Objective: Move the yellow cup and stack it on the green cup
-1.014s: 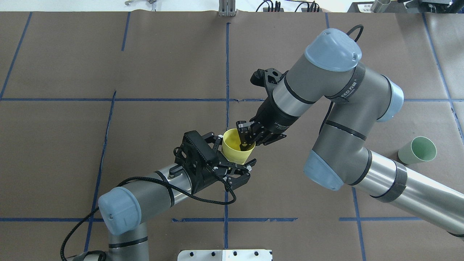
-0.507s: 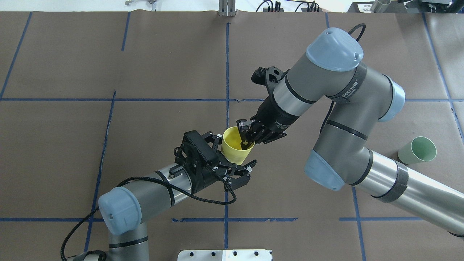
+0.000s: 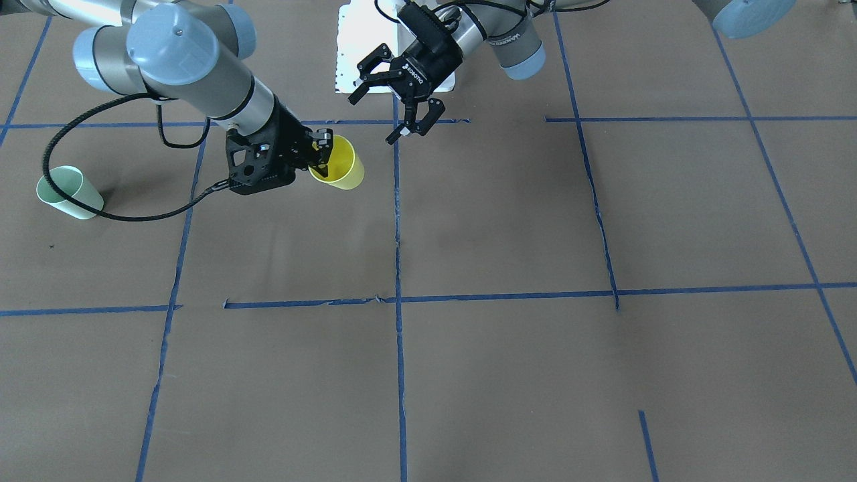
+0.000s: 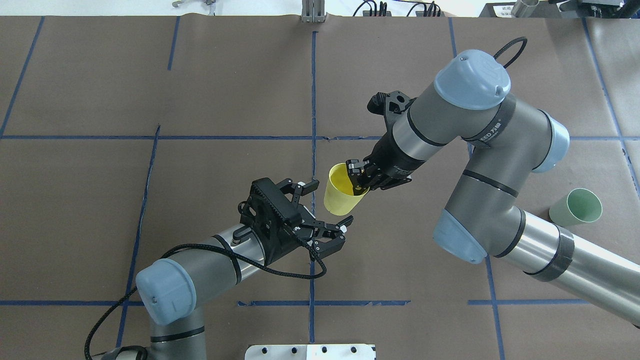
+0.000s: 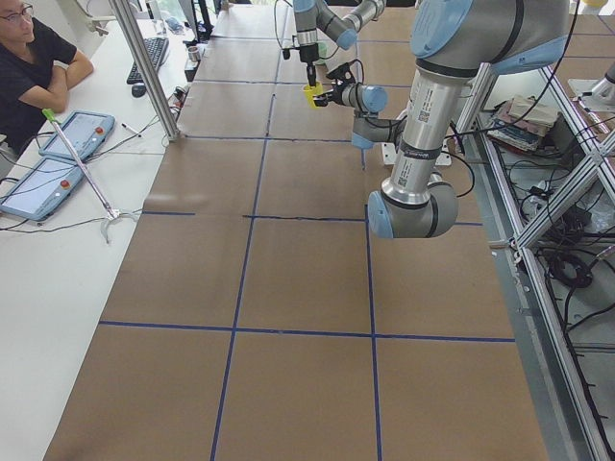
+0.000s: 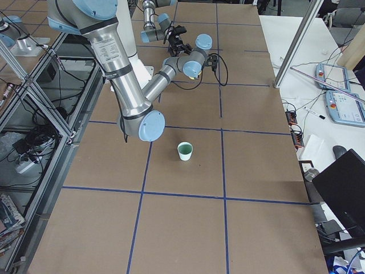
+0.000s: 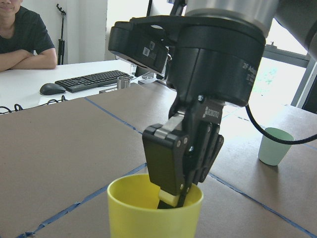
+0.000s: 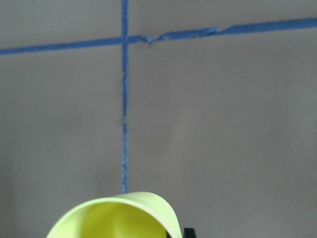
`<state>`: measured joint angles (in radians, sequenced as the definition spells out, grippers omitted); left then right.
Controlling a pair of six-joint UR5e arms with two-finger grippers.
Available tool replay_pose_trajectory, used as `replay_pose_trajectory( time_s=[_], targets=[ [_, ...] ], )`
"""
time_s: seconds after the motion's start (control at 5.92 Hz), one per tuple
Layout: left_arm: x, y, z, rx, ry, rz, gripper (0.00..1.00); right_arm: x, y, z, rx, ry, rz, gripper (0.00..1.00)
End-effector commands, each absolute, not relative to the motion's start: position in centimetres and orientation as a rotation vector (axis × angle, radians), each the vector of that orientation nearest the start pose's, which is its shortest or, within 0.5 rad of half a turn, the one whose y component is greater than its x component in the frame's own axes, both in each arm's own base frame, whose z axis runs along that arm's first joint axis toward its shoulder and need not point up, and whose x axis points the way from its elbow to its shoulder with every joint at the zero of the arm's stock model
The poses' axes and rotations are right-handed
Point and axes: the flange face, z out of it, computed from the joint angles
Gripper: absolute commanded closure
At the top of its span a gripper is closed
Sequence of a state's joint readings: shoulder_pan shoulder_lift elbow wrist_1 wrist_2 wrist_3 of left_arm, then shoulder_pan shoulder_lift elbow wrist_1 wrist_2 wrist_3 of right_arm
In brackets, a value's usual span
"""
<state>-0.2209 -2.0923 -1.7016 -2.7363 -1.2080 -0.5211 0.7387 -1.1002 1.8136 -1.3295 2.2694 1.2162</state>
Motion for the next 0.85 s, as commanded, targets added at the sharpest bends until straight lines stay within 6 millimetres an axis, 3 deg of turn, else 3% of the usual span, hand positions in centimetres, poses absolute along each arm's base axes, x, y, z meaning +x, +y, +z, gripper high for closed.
replay_pose_trajectory(
  time_s=[0.0,0.17,0.68],
  targets=[
    [53.9,-29.4,17.1,1.245,1.307,0.243,0.0,-30.8,-47.8,30.0,-0.08,-1.063,0.256,1.0],
    [54.2,-29.4,17.2,1.199,1.313,0.225,0.0,-26.8,-45.9,33.8,-0.048,-1.01,0.326,1.0],
    [57.1,-30.4,17.5,0.922,1.205,0.122,0.0,-14.7,-37.4,41.9,-0.039,-0.846,0.51,1.0]
  ],
)
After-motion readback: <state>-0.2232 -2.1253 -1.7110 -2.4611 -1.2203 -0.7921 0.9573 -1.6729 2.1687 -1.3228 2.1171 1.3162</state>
